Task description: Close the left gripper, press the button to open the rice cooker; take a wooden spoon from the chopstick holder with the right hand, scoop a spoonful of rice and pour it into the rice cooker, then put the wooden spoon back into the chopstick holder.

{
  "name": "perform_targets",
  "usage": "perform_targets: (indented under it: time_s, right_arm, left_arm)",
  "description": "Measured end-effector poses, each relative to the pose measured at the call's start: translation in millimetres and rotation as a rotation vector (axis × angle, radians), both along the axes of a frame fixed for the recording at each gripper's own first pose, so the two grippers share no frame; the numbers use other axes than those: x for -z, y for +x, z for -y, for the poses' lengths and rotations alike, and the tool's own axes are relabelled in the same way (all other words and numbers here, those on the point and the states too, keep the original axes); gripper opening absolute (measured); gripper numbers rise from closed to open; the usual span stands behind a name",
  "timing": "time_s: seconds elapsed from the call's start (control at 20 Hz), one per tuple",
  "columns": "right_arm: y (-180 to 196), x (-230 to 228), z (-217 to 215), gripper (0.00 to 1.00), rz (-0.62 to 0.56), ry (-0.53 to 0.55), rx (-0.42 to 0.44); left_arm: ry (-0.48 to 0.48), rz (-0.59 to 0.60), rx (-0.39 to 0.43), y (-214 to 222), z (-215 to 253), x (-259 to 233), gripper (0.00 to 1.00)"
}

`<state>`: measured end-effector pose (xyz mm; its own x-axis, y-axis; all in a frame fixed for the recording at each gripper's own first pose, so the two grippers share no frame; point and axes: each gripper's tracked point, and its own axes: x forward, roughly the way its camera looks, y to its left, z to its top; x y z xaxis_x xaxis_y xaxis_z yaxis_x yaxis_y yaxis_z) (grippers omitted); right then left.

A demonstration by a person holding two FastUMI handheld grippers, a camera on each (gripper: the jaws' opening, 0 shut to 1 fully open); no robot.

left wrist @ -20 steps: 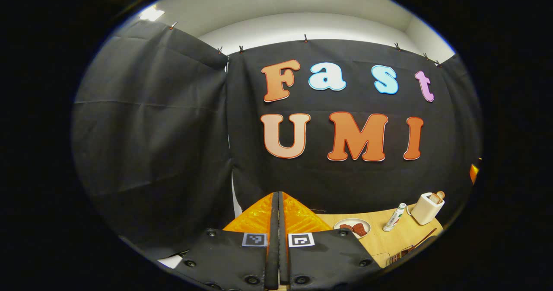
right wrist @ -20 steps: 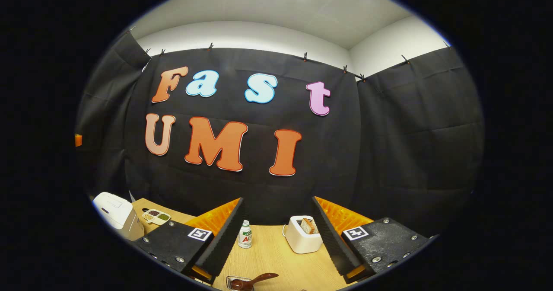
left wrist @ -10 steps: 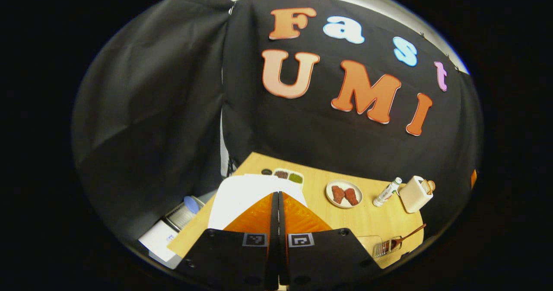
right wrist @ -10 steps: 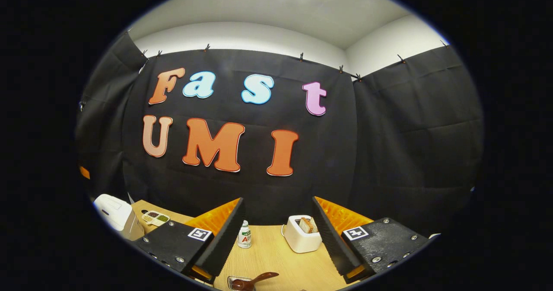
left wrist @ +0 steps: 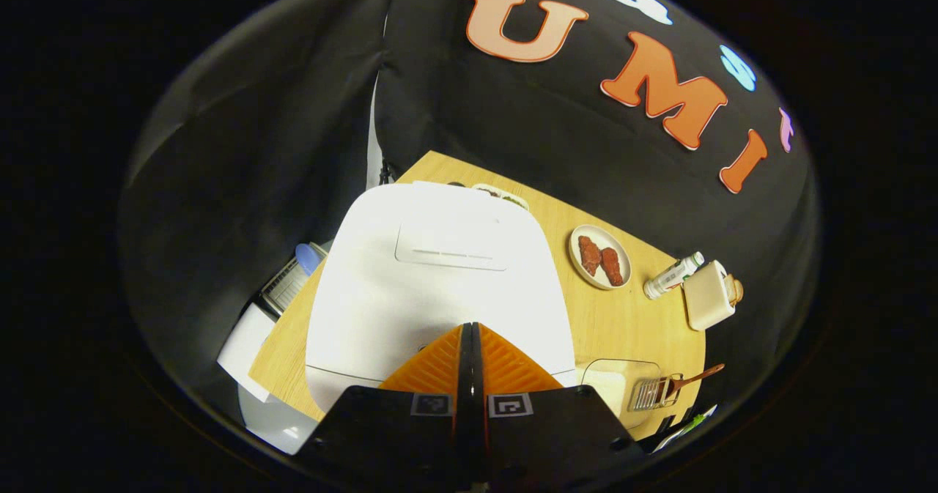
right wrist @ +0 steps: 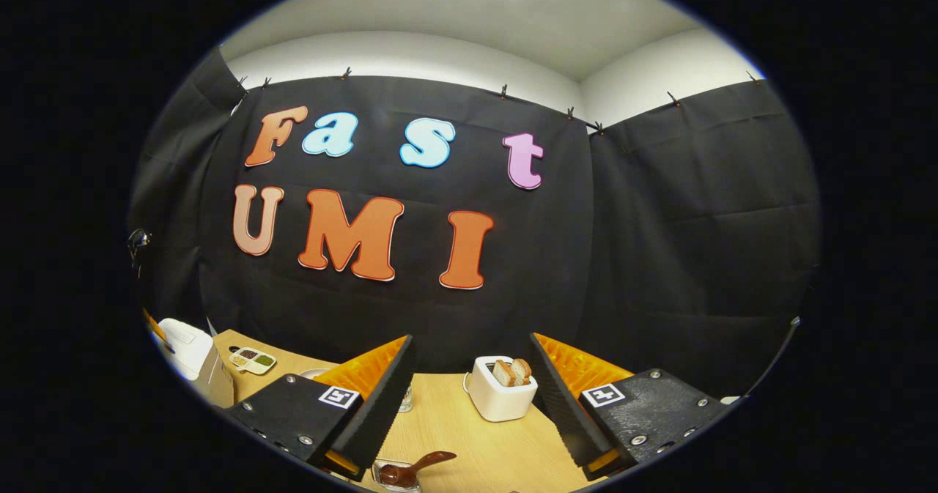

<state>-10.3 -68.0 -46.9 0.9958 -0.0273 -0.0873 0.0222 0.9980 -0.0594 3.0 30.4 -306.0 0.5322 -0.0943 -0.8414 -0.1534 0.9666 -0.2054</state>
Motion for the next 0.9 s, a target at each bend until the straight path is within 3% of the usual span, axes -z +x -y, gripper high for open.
perform_targets:
  time_s: [0.4,0.65,0.9]
  right_arm:
    - [-2.3,28.0,2.5,0.95,-0.063,0.012,0.002]
    - [-3.8,67.1,-1.5,0.95,-0.162,0.017,-0.025]
    - [-6.3,93.2,-13.7,0.95,-0.222,0.022,-0.072]
  left_arm:
    - [0.054,-0.016,0.024,-4.7,1.9,7.4,0.05]
    - [0.223,0.269,0.036,25.1,-5.5,-70.1,0.05]
    - [0.316,0.469,0.006,34.3,-2.5,-133.8,0.04]
